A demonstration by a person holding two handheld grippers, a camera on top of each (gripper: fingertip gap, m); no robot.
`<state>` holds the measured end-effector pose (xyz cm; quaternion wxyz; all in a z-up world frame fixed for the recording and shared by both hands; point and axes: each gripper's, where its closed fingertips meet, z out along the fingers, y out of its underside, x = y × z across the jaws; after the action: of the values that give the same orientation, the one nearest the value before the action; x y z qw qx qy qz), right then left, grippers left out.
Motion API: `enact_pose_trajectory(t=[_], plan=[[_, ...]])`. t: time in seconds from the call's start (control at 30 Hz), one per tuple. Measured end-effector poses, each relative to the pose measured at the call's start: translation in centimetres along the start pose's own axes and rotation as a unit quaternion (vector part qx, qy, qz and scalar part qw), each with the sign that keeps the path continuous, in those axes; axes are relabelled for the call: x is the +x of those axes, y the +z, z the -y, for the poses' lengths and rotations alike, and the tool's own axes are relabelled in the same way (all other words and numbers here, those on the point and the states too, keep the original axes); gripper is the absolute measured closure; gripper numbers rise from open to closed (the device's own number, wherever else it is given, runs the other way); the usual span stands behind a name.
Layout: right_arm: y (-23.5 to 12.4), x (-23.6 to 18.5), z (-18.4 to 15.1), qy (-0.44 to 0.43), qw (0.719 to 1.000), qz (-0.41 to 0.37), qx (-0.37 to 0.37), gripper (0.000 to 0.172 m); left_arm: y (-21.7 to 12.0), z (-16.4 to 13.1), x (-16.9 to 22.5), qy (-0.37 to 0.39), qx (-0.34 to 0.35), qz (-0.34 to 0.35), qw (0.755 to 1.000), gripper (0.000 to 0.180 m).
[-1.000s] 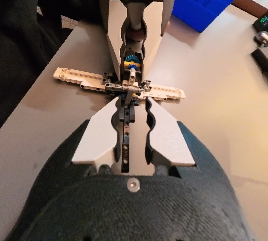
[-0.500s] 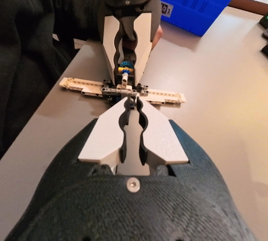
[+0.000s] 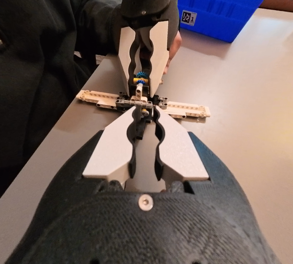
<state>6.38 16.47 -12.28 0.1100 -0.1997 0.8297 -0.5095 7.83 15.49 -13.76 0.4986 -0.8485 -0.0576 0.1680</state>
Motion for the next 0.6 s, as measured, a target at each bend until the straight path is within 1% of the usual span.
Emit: enact_pose_trajectory(t=[0.2,0.23,0.3,0.37,0.43,0.6], plan=[[0.7,-0.7,0.0,-0.023,0.999,0.0,-0.023,0.152,0.0,0.0,0.0,-0.002,0.0,-0.001,1.0,0.154],[0.9,-0.7,-0.1,-0.029,0.999,-0.005,-0.031,0.148,0.0,0.0,0.0,-0.002,-0.001,-0.001,1.0,0.154],[1.3,-0.5,-0.3,-0.034,0.998,-0.02,-0.047,0.133,0.0,0.0,0.0,-0.004,0.0,-0.002,1.0,0.154],[1.6,-0.8,-0.4,-0.035,0.998,-0.017,-0.059,0.128,0.0,0.0,0.0,-0.005,0.0,-0.002,1.0,0.154],[1.7,-0.8,-0.4,-0.041,0.997,-0.021,-0.067,0.126,0.0,0.0,0.0,-0.005,0.0,-0.002,1.0,0.154],[1.9,-1.2,-0.5,-0.047,0.996,-0.015,-0.073,0.13,0.0,0.0,0.0,-0.006,0.0,-0.003,1.0,0.154]])
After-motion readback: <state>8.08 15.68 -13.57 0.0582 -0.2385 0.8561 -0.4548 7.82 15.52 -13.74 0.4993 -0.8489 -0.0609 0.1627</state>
